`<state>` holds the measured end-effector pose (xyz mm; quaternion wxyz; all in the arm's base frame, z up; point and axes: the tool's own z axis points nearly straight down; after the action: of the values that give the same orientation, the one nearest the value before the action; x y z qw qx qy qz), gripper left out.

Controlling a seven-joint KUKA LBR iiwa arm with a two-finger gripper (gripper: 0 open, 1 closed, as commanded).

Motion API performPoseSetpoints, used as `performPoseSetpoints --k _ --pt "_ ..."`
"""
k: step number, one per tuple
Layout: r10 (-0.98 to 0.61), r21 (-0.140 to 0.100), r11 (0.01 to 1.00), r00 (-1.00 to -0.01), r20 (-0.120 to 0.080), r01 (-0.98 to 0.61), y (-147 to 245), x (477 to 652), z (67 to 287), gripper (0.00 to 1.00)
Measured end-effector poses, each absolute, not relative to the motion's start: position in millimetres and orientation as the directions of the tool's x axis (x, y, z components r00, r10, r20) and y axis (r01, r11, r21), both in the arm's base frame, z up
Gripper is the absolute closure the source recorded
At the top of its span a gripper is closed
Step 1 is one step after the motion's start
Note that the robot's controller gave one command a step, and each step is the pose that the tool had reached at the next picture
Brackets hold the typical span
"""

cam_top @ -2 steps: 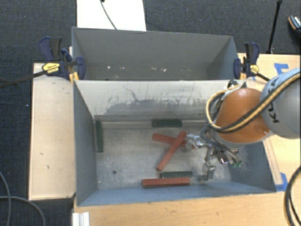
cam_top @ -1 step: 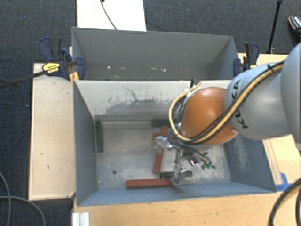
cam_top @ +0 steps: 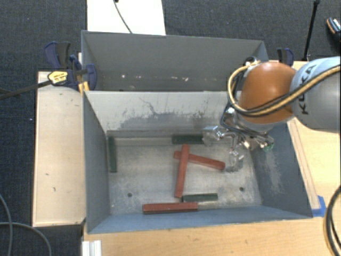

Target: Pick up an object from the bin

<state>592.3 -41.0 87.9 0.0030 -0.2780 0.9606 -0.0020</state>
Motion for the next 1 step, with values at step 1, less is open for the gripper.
performPoseSetpoints --k 1 --pt "-0.599 0.0 0.8 -0.8 -0.001 -0.599 -34.2 583.3 70.1 0.0"
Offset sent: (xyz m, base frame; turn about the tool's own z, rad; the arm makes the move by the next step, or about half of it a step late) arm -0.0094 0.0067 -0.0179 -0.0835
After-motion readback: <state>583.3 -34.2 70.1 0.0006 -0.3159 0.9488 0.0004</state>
